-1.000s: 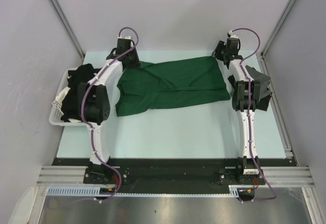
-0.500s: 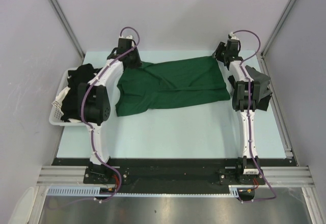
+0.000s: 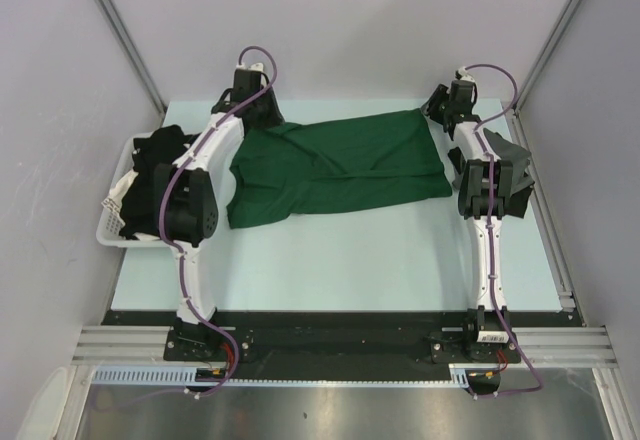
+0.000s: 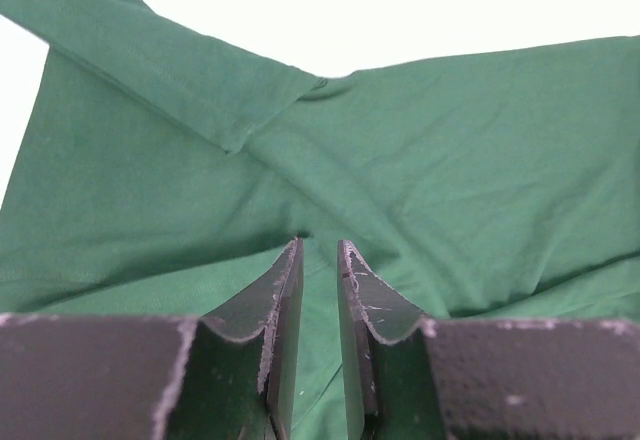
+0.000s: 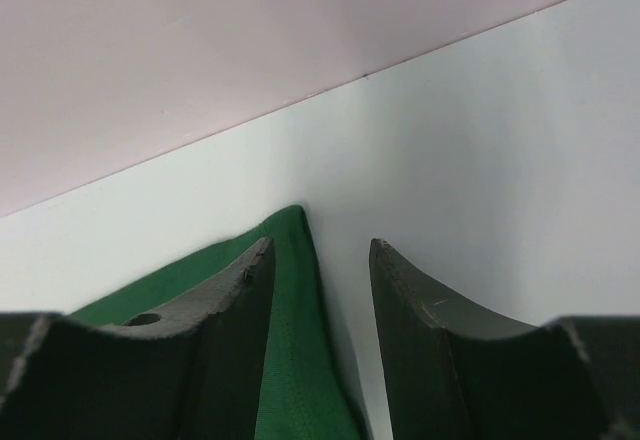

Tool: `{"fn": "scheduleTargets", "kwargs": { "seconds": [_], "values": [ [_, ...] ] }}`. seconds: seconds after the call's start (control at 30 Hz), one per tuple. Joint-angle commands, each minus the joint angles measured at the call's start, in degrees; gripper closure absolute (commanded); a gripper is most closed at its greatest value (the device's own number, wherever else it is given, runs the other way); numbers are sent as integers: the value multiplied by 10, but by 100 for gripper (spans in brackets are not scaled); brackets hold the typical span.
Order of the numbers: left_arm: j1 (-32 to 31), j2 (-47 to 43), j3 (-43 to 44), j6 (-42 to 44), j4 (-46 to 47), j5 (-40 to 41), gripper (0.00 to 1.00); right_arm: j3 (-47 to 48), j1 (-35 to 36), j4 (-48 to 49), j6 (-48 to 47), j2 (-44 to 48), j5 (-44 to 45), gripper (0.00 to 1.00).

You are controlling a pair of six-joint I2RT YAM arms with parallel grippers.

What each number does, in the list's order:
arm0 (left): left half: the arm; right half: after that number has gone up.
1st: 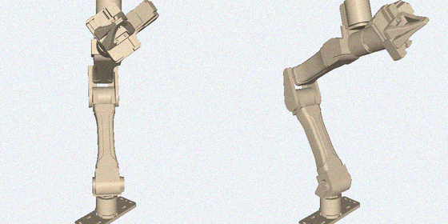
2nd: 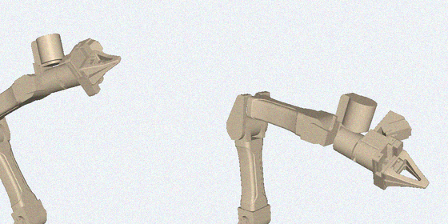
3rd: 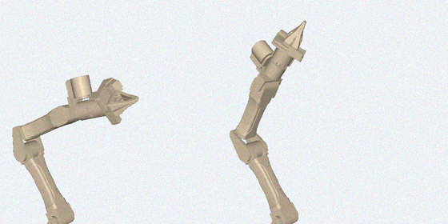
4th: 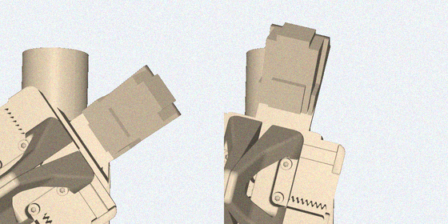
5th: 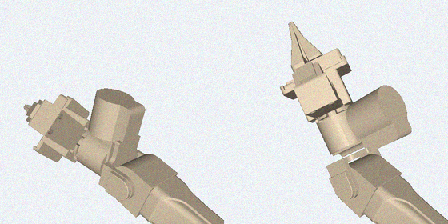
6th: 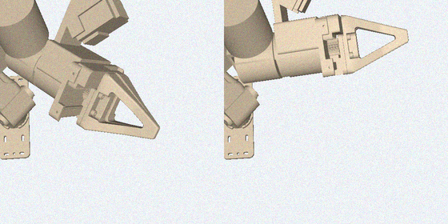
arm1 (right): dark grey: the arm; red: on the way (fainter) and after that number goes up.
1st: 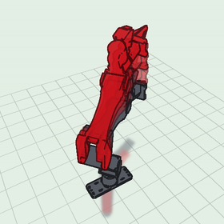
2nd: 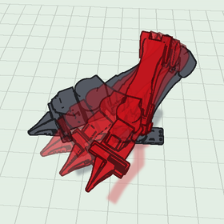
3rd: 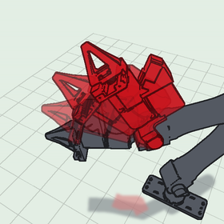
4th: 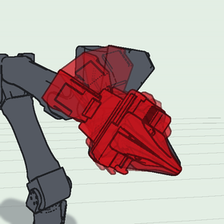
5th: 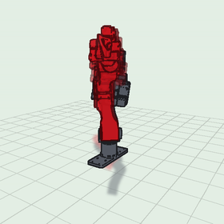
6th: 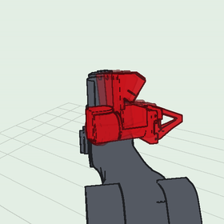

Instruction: Fold and stack the t-shirts

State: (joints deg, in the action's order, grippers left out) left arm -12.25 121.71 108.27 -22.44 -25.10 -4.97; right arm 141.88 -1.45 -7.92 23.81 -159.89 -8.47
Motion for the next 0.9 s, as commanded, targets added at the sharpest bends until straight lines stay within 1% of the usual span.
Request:
{"fn": "scheduleTargets", "kwargs": {
  "seconds": [0.0,0.27,0.33,0.47,0.53,0.57,0.63,0.67,0.73,0.77,0.8,0.87],
  "values": [
    [-5,-10,35,7,-1,-14,76,19,-2,24,30,-13,-16,53],
    [-5,-3,43,5,-1,-16,76,19,-1,26,57,-20,-37,54],
    [-5,-4,44,4,0,-17,76,19,-1,24,62,-20,-42,56],
    [-5,-7,42,6,-2,-15,76,17,0,19,69,-23,-52,68],
    [-5,-9,39,6,-3,-15,76,16,0,16,70,-23,-56,70],
    [-5,-9,40,6,-4,-15,76,15,0,16,71,-23,-58,73],
    [-5,-11,36,7,-4,-16,76,12,0,18,73,-23,-60,75],
    [-5,-12,36,7,-4,-16,76,11,1,19,77,-22,-63,79],
    [-5,-14,34,7,-4,-17,76,9,0,21,78,-23,-65,84],
    [-5,-14,34,7,-4,-18,76,10,0,21,79,-23,-66,95],
    [-4,-16,34,8,-3,-17,76,11,0,21,80,-22,-66,99],
    [-5,-16,33,7,-2,-18,76,12,0,21,78,-21,-65,100]
  ]
}}
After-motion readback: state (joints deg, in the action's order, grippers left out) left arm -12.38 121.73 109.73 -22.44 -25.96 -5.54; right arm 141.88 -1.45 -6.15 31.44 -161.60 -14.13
